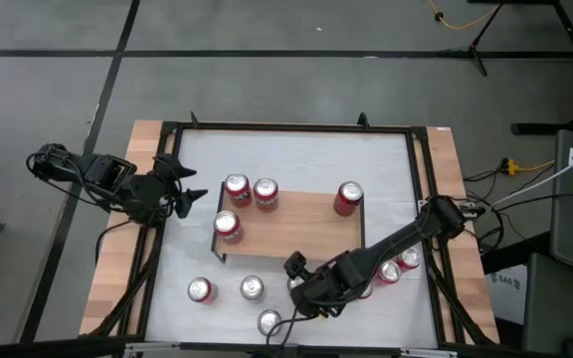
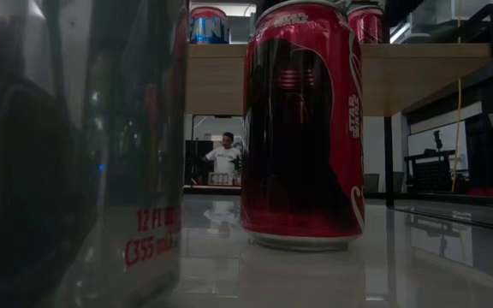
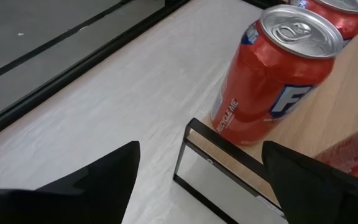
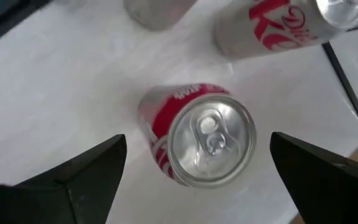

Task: Place canned beverage on shelf
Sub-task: Put the red white soda can on the shelf

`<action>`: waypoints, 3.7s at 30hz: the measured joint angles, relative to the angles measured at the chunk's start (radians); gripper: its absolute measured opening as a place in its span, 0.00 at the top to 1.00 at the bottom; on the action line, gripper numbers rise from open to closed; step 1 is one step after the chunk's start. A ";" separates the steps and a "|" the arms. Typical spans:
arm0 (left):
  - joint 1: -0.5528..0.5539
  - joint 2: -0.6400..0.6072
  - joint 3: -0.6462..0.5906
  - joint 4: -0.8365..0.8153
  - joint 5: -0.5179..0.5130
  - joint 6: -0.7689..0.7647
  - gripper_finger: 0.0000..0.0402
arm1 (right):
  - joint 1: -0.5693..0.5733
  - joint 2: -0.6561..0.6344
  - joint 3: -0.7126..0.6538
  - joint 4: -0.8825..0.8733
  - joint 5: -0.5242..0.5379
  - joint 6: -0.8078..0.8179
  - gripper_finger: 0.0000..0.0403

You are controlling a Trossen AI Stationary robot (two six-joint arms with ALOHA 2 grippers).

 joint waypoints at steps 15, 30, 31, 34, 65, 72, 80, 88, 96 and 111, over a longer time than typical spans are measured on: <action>0.000 0.000 0.000 0.000 0.035 0.000 0.18 | 0.000 0.003 -0.081 0.071 0.026 -0.028 0.04; 0.000 0.000 0.000 0.000 0.035 0.000 0.18 | 0.000 0.002 -0.130 0.110 0.024 -0.050 0.21; 0.000 0.000 0.000 0.000 0.035 0.000 0.18 | 0.000 0.002 -0.130 0.109 0.023 -0.050 0.23; 0.000 0.000 0.000 0.000 0.035 0.000 0.18 | 0.000 0.002 -0.130 0.110 0.023 -0.016 0.26; 0.000 0.000 0.000 0.000 0.035 0.001 0.18 | 0.001 0.002 -0.130 0.111 0.061 0.331 0.27; 0.000 0.000 0.000 0.000 0.035 0.001 0.18 | 0.001 0.002 -0.130 0.112 0.068 0.363 0.27; 0.000 0.000 0.000 0.000 0.035 0.002 0.18 | 0.000 0.002 -0.131 0.131 0.069 0.374 0.28; 0.000 0.000 0.000 0.000 0.035 0.001 0.18 | 0.000 0.005 -0.102 0.119 0.089 0.374 0.28; 0.000 0.000 0.000 0.000 0.045 0.001 0.18 | 0.000 0.005 -0.091 0.128 0.095 0.375 0.28; 0.000 0.000 0.000 0.000 0.062 0.001 0.18 | -0.022 0.001 -0.134 0.175 0.030 0.370 0.27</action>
